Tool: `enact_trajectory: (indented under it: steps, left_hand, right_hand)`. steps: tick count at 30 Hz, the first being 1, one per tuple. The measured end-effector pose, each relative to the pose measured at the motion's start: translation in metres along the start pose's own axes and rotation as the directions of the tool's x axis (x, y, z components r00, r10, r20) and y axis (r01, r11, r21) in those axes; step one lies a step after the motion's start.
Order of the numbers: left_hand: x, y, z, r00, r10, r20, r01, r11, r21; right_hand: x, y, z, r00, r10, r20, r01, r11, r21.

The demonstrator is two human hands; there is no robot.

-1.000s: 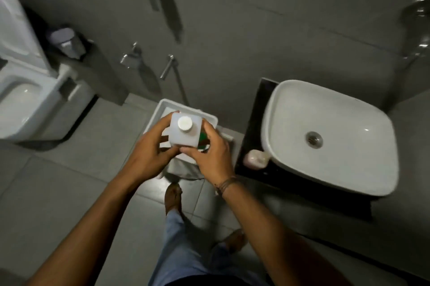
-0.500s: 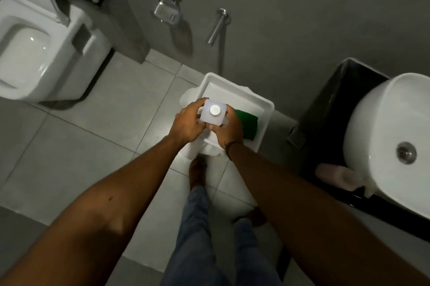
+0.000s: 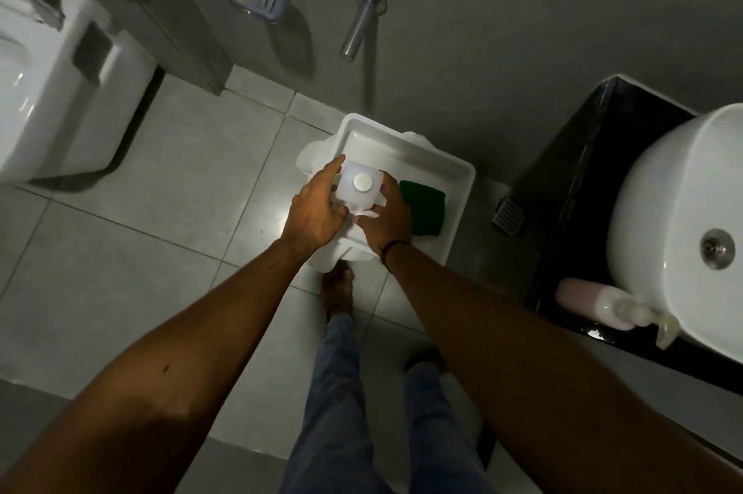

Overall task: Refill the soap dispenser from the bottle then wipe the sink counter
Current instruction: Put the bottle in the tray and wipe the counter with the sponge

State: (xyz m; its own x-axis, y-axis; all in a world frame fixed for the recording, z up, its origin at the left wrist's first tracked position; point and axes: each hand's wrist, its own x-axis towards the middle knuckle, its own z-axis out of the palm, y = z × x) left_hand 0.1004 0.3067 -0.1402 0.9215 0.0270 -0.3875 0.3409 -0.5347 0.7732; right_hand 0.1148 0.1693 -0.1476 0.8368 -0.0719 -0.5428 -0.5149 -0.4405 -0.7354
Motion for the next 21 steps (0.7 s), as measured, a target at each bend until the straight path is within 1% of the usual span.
enact_trajectory:
  steps: [1,3,4,5,6,7,8,10,12,14,16,17,21]
  left_hand:
    - [-0.006,0.001,0.002,0.999,0.006,-0.048,-0.006,1.000,-0.007]
    - [-0.025,0.004,0.007,0.978,0.017,-0.208,-0.016,1.000,0.008]
    - [-0.037,0.005,0.011,0.961,0.033,-0.275,-0.019,0.998,0.054]
    - [-0.048,0.005,0.017,0.949,0.071,-0.308,-0.033,0.991,0.127]
    - [-0.059,0.004,0.024,0.946,0.128,-0.298,-0.066,0.976,0.209]
    - [-0.068,0.002,0.032,0.948,0.193,-0.252,-0.120,0.953,0.277]
    - [-0.075,0.000,0.041,0.953,0.245,-0.178,-0.179,0.929,0.324]
    - [-0.079,-0.006,0.059,0.957,0.290,-0.001,-0.266,0.879,0.395]
    - [-0.075,-0.011,0.074,0.954,0.255,0.159,-0.300,0.796,0.525]
    - [-0.066,-0.020,0.087,0.951,0.159,0.265,-0.299,0.695,0.654]
    - [-0.060,-0.031,0.097,0.950,0.074,0.302,-0.281,0.624,0.729]
    - [-0.060,-0.035,0.100,0.951,0.054,0.304,-0.274,0.600,0.751]
    - [-0.058,-0.046,0.109,0.956,0.045,0.289,-0.265,0.553,0.790]
  right_hand:
    - [0.000,0.005,-0.003,0.999,0.035,0.011,-0.035,0.999,0.005]
    - [-0.003,0.017,-0.011,0.996,0.092,-0.004,-0.092,0.994,-0.051]
    - [-0.004,0.025,-0.016,0.996,0.075,-0.046,-0.081,0.987,-0.139]
    - [-0.004,0.032,-0.023,0.996,0.027,-0.088,-0.049,0.963,-0.266]
    - [-0.005,0.039,-0.030,0.994,-0.036,-0.104,-0.010,0.910,-0.414]
    - [-0.004,0.045,-0.036,0.991,-0.097,-0.095,0.029,0.834,-0.551]
    - [-0.002,0.050,-0.042,0.987,-0.146,-0.071,0.065,0.755,-0.652]
    - [0.006,0.060,-0.052,0.981,-0.193,-0.005,0.123,0.644,-0.755]
    - [0.018,0.068,-0.057,0.979,-0.186,0.078,0.171,0.563,-0.809]
    - [0.032,0.077,-0.059,0.975,-0.160,0.157,0.216,0.485,-0.847]
    - [0.045,0.088,-0.059,0.966,-0.155,0.207,0.255,0.427,-0.868]
    - [0.048,0.092,-0.059,0.962,-0.160,0.219,0.267,0.408,-0.873]
    - [0.057,0.106,-0.055,0.951,-0.221,0.217,0.289,0.377,-0.880]
